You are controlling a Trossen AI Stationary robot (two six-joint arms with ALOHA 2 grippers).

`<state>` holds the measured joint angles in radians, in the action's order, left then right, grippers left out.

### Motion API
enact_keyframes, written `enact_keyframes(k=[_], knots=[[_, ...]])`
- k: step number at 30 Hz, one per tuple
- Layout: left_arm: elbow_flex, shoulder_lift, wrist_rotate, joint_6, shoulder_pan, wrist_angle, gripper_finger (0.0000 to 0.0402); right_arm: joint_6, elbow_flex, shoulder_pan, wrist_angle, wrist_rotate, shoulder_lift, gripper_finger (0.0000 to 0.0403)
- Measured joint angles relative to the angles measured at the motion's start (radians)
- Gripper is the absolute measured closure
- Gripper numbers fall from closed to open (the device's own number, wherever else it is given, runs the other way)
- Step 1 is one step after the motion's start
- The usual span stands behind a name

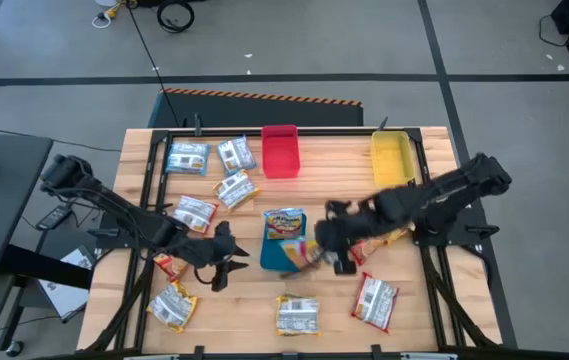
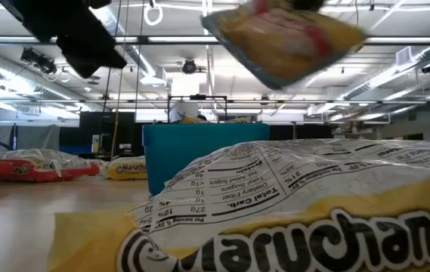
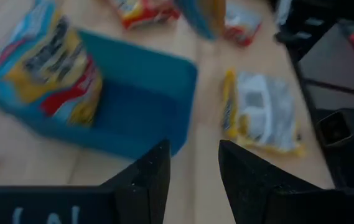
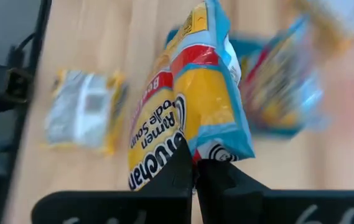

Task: Sort Maruchan noodles
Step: Put the blue noodle pack into the blue bin

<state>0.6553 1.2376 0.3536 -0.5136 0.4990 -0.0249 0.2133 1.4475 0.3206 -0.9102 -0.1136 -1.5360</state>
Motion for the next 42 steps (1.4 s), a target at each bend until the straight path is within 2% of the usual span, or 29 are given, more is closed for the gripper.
enact_keyframes(k=[5,9,15,22,30,34,39,42], knots=[[0.000,-0.002,0.000,-0.109,-0.047,-0.171,0.0260,-0.322,0.028,-0.100,0.142,-0.054,0.000,0.0395],[-0.002,0.041,0.000,-0.157,-0.093,-0.238,0.0260,-0.431,0.029,-0.147,0.191,-0.051,-0.037,0.0395],[0.000,0.115,-0.042,-0.119,-0.138,-0.138,0.0260,-0.485,0.026,-0.161,0.080,-0.053,-0.168,0.0395],[0.000,0.188,-0.183,-0.055,-0.172,0.030,0.0260,-0.579,0.026,-0.139,-0.021,-0.171,-0.232,0.0395],[0.000,0.190,-0.181,0.026,-0.207,0.072,0.0260,-0.673,0.026,-0.139,0.003,-0.132,-0.248,0.0389],[0.000,0.188,-0.134,0.085,-0.246,0.100,0.0260,-0.694,0.026,-0.137,-0.007,-0.212,-0.237,0.0389],[0.000,0.188,-0.040,0.203,-0.308,0.220,0.0260,-0.679,0.064,-0.142,-0.056,-0.200,-0.218,0.0390],[0.000,0.188,-0.040,0.275,-0.333,0.338,0.0260,-0.662,0.077,-0.155,-0.078,-0.169,-0.218,0.0390]])
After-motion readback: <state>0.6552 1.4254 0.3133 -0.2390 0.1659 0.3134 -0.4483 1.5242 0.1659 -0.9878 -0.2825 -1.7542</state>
